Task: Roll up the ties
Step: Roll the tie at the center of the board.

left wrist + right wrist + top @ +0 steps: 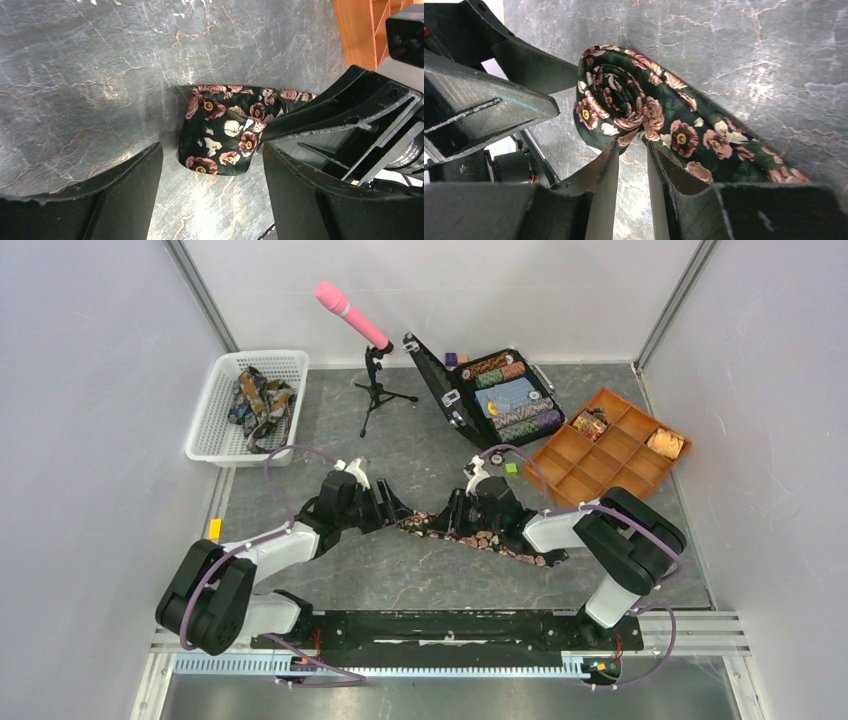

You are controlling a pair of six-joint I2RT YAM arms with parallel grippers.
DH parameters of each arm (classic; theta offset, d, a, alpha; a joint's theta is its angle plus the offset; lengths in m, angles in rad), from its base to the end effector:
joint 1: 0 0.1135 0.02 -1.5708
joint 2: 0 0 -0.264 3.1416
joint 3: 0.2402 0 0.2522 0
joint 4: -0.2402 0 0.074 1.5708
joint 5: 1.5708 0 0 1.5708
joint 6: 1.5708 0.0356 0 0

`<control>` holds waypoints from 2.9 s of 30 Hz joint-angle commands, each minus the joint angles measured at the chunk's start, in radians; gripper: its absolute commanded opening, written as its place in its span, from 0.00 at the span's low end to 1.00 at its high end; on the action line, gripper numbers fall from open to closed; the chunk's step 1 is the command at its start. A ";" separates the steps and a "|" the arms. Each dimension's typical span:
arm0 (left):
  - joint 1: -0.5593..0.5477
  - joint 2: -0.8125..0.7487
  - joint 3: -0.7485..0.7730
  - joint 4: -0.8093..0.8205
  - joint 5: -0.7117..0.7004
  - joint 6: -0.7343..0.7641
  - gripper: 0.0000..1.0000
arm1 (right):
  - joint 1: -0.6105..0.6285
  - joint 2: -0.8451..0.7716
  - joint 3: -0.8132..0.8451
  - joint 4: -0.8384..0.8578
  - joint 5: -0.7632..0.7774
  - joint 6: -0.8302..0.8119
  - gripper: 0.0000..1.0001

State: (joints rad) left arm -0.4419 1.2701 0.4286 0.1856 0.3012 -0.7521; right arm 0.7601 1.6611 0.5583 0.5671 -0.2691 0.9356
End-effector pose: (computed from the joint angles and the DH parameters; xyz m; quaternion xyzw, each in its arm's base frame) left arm 0.2082 -0.1102 0.1571 -0.0716 0.8866 -0.3568 0.2855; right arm 0.2116 0.2142 0.1296 0.0094 0.8637 0.4448 0.2370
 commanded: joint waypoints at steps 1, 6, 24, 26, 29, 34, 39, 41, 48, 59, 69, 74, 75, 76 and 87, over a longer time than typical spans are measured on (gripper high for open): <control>-0.011 0.026 0.008 0.080 0.035 0.030 0.78 | -0.011 0.001 0.023 0.030 0.001 -0.028 0.33; -0.011 -0.011 0.007 0.056 -0.002 0.029 0.78 | -0.012 -0.052 0.029 0.005 -0.006 -0.040 0.34; -0.009 -0.056 -0.013 0.028 -0.055 0.011 0.79 | -0.012 0.033 0.084 0.080 -0.056 0.028 0.33; -0.010 -0.050 -0.014 0.035 -0.051 0.011 0.79 | -0.011 0.043 0.085 0.081 -0.055 0.030 0.32; -0.009 -0.037 -0.016 0.045 -0.042 0.013 0.79 | -0.012 0.060 0.086 0.080 -0.050 0.028 0.32; -0.010 0.000 -0.014 0.081 0.002 0.026 0.79 | -0.012 0.080 0.088 0.055 -0.022 0.014 0.30; -0.011 0.043 -0.007 0.115 0.043 0.043 0.78 | -0.012 0.091 0.097 0.026 -0.001 -0.010 0.30; -0.011 0.054 -0.005 0.119 0.050 0.052 0.78 | -0.011 0.092 0.101 0.012 0.004 -0.018 0.30; -0.011 0.086 -0.014 0.134 0.060 0.077 0.78 | -0.013 0.101 0.114 0.001 0.006 -0.025 0.30; -0.011 0.103 -0.054 0.259 0.103 0.141 0.74 | -0.020 0.113 0.137 -0.042 0.006 -0.047 0.30; -0.011 0.133 -0.035 0.270 0.076 0.194 0.72 | -0.033 0.127 0.153 -0.072 -0.011 -0.068 0.30; -0.011 0.162 -0.027 0.303 0.083 0.211 0.72 | -0.035 0.131 0.156 -0.076 -0.018 -0.072 0.30; -0.011 0.165 -0.029 0.317 0.086 0.213 0.72 | -0.035 0.132 0.157 -0.078 -0.019 -0.073 0.30; -0.011 0.171 -0.032 0.330 0.089 0.212 0.72 | -0.035 0.132 0.157 -0.078 -0.018 -0.073 0.30; -0.012 0.267 -0.040 0.456 0.178 0.208 0.60 | -0.041 0.137 0.164 -0.086 -0.022 -0.078 0.30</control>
State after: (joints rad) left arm -0.4503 1.5021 0.3805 0.5678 0.4255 -0.5854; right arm 0.7265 1.7824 0.6930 0.4965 -0.2966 0.8841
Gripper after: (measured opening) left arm 0.640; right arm 0.302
